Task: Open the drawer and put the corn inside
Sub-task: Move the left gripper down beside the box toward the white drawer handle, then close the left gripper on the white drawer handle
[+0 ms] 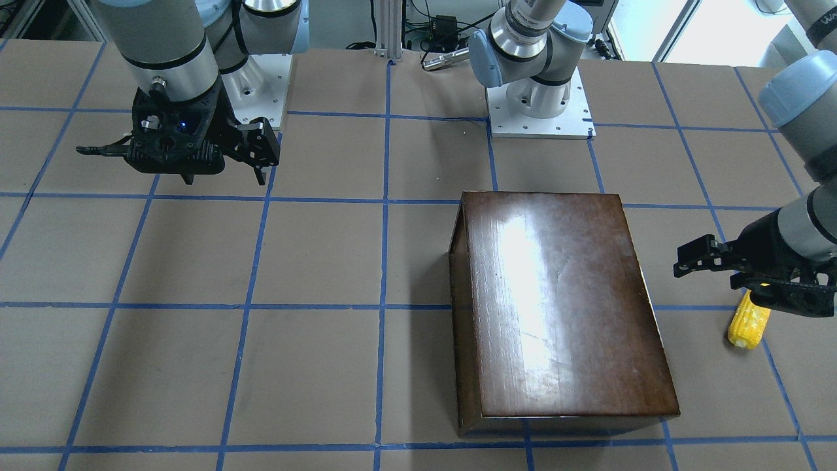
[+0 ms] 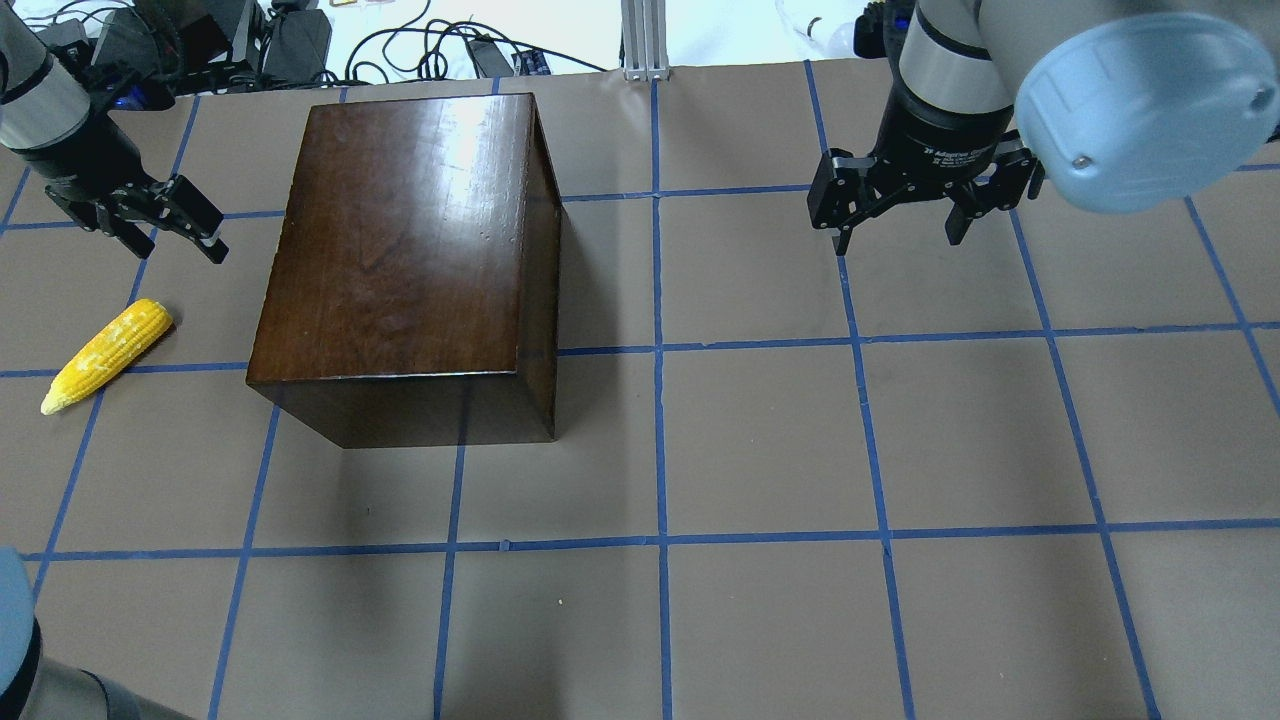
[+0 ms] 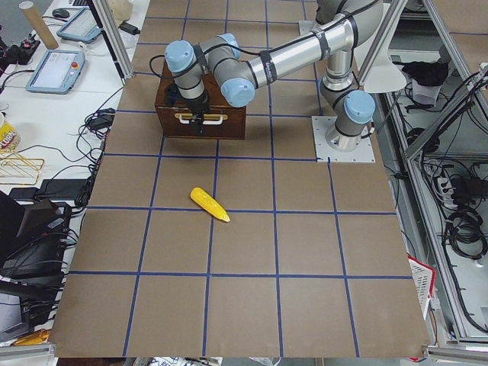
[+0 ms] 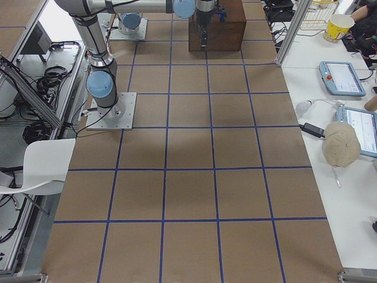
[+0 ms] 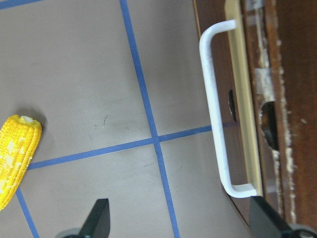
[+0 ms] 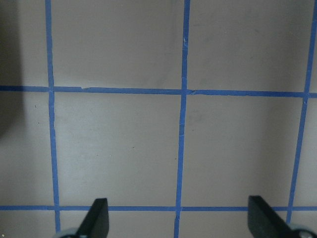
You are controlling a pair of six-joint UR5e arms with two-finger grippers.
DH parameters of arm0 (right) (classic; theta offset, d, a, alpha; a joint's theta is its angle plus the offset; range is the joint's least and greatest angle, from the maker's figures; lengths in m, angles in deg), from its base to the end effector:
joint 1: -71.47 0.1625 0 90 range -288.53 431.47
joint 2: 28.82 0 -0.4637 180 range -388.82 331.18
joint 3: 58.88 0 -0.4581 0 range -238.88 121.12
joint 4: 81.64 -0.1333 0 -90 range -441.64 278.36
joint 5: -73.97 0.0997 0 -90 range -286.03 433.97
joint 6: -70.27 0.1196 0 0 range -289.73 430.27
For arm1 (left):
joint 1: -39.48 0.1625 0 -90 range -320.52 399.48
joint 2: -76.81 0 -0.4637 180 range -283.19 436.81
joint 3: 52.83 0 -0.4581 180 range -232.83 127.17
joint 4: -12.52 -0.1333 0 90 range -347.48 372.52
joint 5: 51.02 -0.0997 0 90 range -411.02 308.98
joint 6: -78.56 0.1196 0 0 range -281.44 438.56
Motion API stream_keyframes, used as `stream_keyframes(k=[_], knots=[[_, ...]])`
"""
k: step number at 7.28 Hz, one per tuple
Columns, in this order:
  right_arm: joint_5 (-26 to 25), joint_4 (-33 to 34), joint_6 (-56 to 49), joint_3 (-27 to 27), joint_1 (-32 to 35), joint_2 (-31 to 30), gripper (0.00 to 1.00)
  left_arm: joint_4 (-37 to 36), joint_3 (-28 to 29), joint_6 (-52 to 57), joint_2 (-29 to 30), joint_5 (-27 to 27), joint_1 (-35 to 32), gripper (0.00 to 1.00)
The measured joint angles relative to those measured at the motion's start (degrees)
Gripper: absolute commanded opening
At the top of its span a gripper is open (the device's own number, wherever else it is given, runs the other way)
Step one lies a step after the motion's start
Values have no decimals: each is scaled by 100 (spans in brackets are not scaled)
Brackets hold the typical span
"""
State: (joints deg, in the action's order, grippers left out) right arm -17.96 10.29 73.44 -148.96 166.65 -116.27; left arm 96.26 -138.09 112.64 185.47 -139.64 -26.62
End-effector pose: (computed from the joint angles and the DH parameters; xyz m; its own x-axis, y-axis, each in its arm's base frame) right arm 0.1808 -0.5625 0.4840 -0.9988 -0.0354 0.0343 -0.0351 0.9993 0.0103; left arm 0.1493 -0.6731 0.3598 -0.9809 0.1698 0.0945 0.1789 0.9791 0.0970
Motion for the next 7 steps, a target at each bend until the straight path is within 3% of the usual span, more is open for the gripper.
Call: stream_keyframes(k=[2,7], knots=[[0,0,0,0,0,0,100,-67,-45,57,106,349,37,100],[0,0,0,0,0,0,100,-77,-60,-7,268,460,56,100]])
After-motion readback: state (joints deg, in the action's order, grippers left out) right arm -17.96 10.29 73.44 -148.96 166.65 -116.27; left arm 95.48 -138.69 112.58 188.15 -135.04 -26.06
